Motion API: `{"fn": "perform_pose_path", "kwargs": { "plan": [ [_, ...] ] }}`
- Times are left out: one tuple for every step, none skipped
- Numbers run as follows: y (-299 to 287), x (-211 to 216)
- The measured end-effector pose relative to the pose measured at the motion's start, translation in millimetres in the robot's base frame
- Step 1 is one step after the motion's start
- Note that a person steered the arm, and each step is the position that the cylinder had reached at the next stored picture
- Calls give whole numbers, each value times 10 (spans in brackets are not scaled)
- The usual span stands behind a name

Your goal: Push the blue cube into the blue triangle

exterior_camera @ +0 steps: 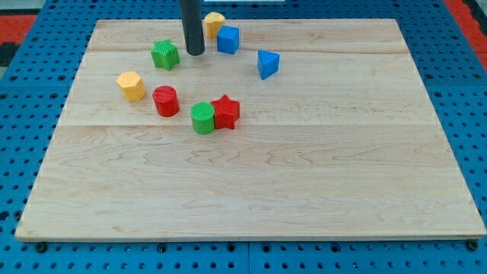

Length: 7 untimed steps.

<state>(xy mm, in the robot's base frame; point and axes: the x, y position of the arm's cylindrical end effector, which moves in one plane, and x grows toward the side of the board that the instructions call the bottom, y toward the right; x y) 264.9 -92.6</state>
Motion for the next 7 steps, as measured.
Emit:
{"fn": "perform_pose_path", "kwargs": {
  "plan": [
    [347,-304],
    [1020,-322],
    [1511,-379],
    [2138,-343],
    [1940,257],
    [1900,105],
    [2386,-396]
  ]
}}
